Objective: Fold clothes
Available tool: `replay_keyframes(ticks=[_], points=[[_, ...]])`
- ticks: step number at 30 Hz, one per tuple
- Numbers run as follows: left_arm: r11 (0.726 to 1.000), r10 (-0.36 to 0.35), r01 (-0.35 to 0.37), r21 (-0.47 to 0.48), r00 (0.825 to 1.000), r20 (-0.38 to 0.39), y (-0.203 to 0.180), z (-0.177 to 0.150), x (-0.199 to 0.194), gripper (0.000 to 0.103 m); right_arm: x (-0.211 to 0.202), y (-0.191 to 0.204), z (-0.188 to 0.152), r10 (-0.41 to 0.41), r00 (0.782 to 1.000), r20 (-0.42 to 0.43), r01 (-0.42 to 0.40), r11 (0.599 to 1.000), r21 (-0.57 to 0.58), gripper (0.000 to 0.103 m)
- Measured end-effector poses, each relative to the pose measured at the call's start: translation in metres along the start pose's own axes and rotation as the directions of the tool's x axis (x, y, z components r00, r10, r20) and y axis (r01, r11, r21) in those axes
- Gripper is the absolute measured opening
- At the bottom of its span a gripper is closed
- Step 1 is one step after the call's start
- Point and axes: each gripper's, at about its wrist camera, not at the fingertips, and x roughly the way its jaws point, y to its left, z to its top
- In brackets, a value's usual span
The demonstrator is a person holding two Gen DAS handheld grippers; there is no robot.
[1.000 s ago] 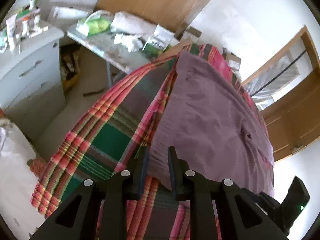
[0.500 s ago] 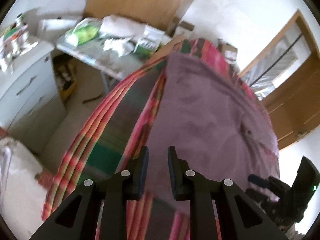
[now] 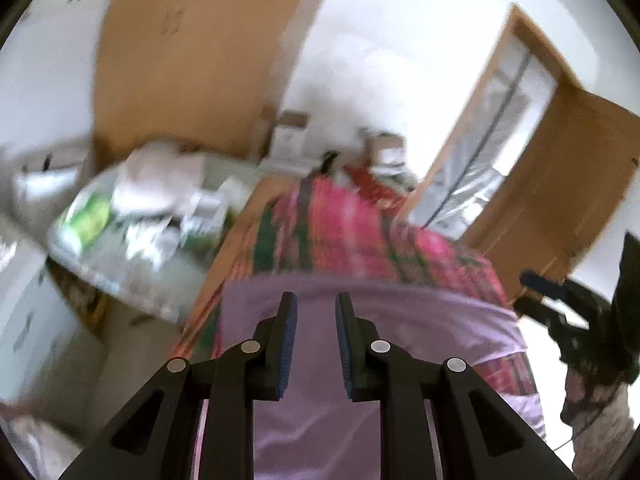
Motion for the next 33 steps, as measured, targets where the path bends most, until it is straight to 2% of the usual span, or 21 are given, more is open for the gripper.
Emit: replay_keyframes(ticks=[4, 8, 10, 13, 16, 19, 21, 23, 26, 31, 33], points=[[0.998, 0.001, -0.004, 0.058, 0.999, 0.054, -0.017, 0.050, -0.003, 0.020, -0.008, -0.008, 0.049, -0.055, 0.996, 0.075, 0.059, 0.997, -0.051, 0.043], [0.992, 0.026, -0.037, 0.124, 0.995, 0.092, -0.022, 0.082, 0.005, 0.020, 0.009, -0.017, 0.073, -0.118, 0.986, 0.115, 0.131, 0.985, -0.112, 0.043], [0.989, 0.037, -0.047, 0.143, 0.997, 0.071, -0.016, 0.078, 0.022, 0.020, 0.027, -0.024, 0.067, -0.094, 0.991, 0.096, 0.104, 0.989, -0.105, 0.043], [0.984, 0.054, -0.059, 0.168, 0.998, 0.033, -0.005, 0.069, 0.048, 0.020, 0.067, -0.036, 0.049, -0.058, 0.998, 0.008, 0.058, 0.995, -0.080, 0.043], [0.986, 0.040, -0.031, 0.166, 0.998, -0.051, 0.012, 0.053, 0.087, 0.020, 0.113, -0.044, 0.022, -0.032, 0.996, -0.086, 0.024, 0.996, -0.088, 0.043], [0.985, 0.040, -0.015, 0.173, 0.989, -0.143, 0.028, 0.033, 0.128, 0.021, 0.154, -0.052, -0.006, 0.011, 0.983, -0.181, -0.022, 0.998, -0.059, 0.043], [0.968, 0.043, 0.008, 0.252, 0.979, -0.198, 0.030, 0.017, 0.152, 0.026, 0.179, -0.057, -0.025, 0.054, 0.968, -0.245, -0.068, 0.997, -0.048, 0.043], [0.951, 0.062, 0.019, 0.307, 0.966, -0.252, 0.033, 0.003, 0.173, 0.026, 0.199, -0.060, -0.039, 0.051, 0.958, -0.283, -0.072, 0.995, -0.064, 0.043], [0.948, 0.078, 0.015, 0.319, 0.958, -0.276, 0.039, -0.007, 0.189, 0.026, 0.222, -0.065, -0.052, 0.064, 0.944, -0.322, -0.087, 0.995, -0.057, 0.045], [0.918, 0.119, 0.003, 0.396, 0.952, -0.283, 0.040, -0.014, 0.200, 0.027, 0.243, -0.068, -0.061, 0.086, 0.931, -0.354, -0.114, 0.992, -0.060, 0.052], [0.913, 0.104, 0.025, 0.406, 0.951, -0.292, 0.041, -0.016, 0.201, 0.027, 0.248, -0.068, -0.063, 0.088, 0.929, -0.359, -0.120, 0.990, -0.068, 0.053]])
